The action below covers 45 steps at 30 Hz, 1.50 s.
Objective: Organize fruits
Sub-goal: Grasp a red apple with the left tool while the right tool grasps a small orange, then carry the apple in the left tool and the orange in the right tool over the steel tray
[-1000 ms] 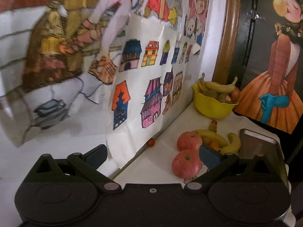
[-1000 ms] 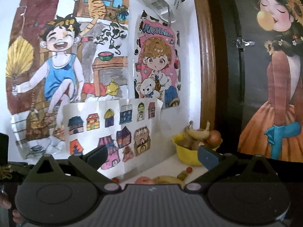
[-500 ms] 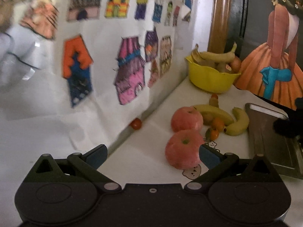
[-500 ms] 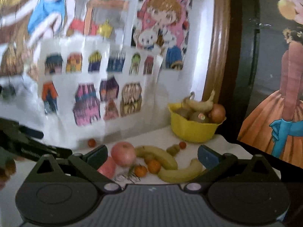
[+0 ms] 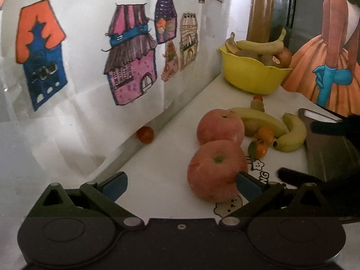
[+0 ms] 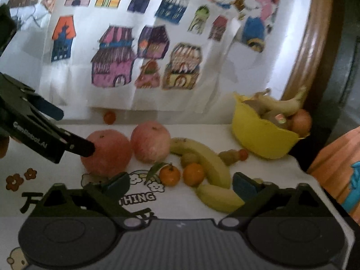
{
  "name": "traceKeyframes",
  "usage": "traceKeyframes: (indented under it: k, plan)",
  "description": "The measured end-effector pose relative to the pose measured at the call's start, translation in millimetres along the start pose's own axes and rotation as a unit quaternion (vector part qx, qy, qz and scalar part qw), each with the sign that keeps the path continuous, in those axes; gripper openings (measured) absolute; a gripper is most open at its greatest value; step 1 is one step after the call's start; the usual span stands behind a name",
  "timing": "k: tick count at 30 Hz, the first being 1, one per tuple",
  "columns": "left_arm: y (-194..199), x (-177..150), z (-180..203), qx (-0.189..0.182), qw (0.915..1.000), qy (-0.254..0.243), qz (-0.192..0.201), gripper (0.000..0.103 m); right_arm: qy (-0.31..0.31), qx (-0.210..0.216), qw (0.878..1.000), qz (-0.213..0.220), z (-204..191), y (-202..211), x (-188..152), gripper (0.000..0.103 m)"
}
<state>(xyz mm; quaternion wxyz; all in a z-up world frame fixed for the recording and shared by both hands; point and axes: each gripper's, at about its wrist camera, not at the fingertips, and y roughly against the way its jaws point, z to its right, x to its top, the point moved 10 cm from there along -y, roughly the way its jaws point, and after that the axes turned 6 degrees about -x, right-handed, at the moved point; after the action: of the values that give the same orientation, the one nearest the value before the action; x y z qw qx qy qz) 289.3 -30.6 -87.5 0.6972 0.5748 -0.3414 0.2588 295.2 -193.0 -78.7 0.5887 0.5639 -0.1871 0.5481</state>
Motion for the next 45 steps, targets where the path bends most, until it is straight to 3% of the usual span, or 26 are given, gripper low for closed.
traceKeyframes:
  k: [11, 15, 21, 25, 35, 39, 45]
  plan:
    - [-14, 4, 13, -0.02, 0.9998, -0.009, -0.002, 0.101, 0.012, 0.019, 0.999, -0.028, -9, -35, -10, 0.078]
    - [-18, 4, 15, -0.028, 0.9996, -0.008, -0.003, 0.096, 0.013, 0.016, 0.999, -0.037, -10, -42, -13, 0.067]
    - [-26, 1, 25, -0.052, 0.9984, -0.018, -0.014, 0.079, 0.004, 0.014, 0.999, -0.041, -11, -48, -13, 0.054]
    - [-31, -2, 29, -0.061, 0.9977, -0.018, -0.021, 0.07, 0.001, 0.014, 0.999, -0.041, -12, -49, -12, 0.051]
    - [-35, 1, 24, -0.056, 0.9983, -0.004, -0.014, 0.069, -0.007, 0.02, 0.999, -0.042, -15, -56, -8, 0.042]
    - [-34, 0, 24, -0.055, 0.9984, -0.005, -0.012, 0.069, -0.01, 0.012, 0.999, -0.042, -15, -59, -8, 0.032]
    - [-29, -3, 22, -0.044, 0.999, -0.006, -0.01, 0.068, -0.019, 0.01, 0.999, -0.04, -14, -56, -10, 0.031]
